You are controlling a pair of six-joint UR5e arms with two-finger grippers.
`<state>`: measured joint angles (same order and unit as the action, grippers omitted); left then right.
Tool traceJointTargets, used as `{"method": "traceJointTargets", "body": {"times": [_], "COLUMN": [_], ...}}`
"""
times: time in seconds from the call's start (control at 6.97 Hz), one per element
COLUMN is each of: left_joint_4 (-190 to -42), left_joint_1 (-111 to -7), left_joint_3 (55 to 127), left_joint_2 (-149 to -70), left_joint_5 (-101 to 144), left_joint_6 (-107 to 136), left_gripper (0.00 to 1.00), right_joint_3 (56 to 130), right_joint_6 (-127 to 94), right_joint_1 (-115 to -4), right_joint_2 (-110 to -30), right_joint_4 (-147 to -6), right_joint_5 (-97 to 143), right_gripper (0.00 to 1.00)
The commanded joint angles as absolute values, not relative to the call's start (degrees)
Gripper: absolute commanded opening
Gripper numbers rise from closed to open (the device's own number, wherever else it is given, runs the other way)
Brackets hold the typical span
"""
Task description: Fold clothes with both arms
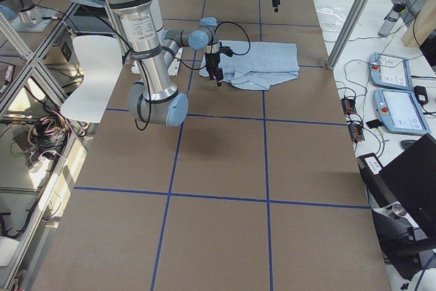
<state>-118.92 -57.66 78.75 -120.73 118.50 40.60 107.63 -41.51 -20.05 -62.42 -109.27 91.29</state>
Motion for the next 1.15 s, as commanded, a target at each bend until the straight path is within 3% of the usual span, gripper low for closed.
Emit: {"method": "traceJointTargets", "body": {"times": [0.0, 0.29, 0.57, 1.0], "left_joint_4": [-119.0, -118.92, -118.92, -118.92], "left_joint_1": [-57.66, -57.66, -57.66, -57.66], "left_joint_3": [78.84, 78.84, 78.84, 78.84], "left_joint_2": [-120.67, -120.67, -120.67, -120.67], "left_joint_5": [118.56, 118.65, 118.65, 118.74], "left_joint_6": [40.61, 40.61, 40.61, 40.61], "left_gripper": [1.0, 1.0, 1.0, 1.0], "right_joint_3": [110.22, 106.46, 96.64, 95.71], "right_joint_6": [-40.51, -43.93, -46.67, -46.67], "right_joint_1": [-20.3, -21.53, -21.53, -21.36], "right_joint_2": [-64.43, -57.43, -54.33, -53.0], "right_joint_4": [-108.81, -106.28, -92.86, -95.87], "right_joint_5": [91.23, 91.49, 91.58, 91.58], "right_gripper": [1.0, 1.0, 1.0, 1.0]}}
